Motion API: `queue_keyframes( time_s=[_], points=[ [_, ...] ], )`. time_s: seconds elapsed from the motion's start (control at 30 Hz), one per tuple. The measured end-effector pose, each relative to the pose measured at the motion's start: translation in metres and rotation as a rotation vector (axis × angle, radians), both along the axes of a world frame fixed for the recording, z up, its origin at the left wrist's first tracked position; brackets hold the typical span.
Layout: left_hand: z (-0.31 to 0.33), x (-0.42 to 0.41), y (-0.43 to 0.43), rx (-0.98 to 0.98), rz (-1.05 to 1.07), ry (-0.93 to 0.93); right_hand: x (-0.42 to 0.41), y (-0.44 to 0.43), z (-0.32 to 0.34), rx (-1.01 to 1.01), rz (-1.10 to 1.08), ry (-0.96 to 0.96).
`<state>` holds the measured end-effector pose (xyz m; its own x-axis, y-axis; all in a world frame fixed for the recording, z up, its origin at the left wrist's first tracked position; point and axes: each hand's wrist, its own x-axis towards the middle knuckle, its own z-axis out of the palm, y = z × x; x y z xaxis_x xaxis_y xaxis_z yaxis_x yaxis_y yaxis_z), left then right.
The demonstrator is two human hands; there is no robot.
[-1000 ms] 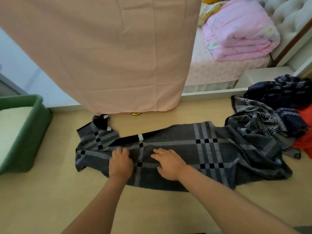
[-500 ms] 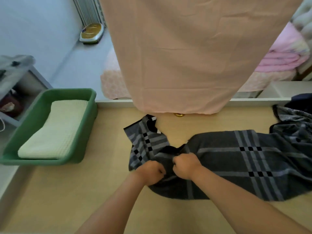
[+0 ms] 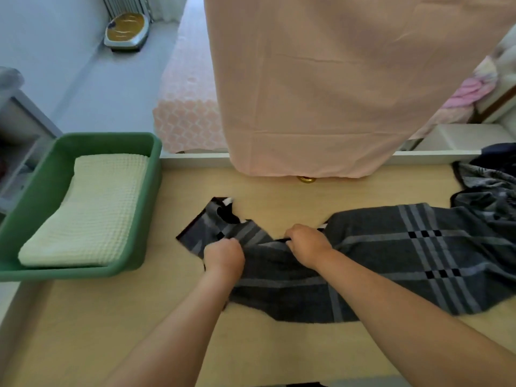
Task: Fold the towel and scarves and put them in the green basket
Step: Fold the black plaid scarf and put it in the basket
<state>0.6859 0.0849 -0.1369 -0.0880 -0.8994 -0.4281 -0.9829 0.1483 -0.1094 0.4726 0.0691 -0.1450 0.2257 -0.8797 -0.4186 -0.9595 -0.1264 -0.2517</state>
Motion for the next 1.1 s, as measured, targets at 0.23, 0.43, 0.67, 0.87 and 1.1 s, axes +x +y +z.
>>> queue_keyframes(
  time_s=[0.23,0.43,0.67,0.87,1.1],
  points=[
    [-0.006,-0.007,-0.032,-0.076,-0.185,0.167,-0.011,-0.005,0.009,-0.112,-0.109,-0.125],
    [-0.017,0.004,-0.044,-0.065,-0.024,0.217,-0.015,-0.025,0.011,-0.179,-0.186,-0.268],
    [-0.009,0.007,-0.051,-0.494,0.352,0.345,-0.003,-0.025,0.011,-0.124,-0.146,-0.395],
    [-0.034,-0.023,-0.015,-0.067,-0.147,0.371,-0.014,0.013,-0.022,-0.019,-0.135,-0.086],
    [-0.044,0.027,0.005,0.154,-0.303,0.249,-0.043,0.015,-0.025,0.191,-0.04,0.025]
  ],
)
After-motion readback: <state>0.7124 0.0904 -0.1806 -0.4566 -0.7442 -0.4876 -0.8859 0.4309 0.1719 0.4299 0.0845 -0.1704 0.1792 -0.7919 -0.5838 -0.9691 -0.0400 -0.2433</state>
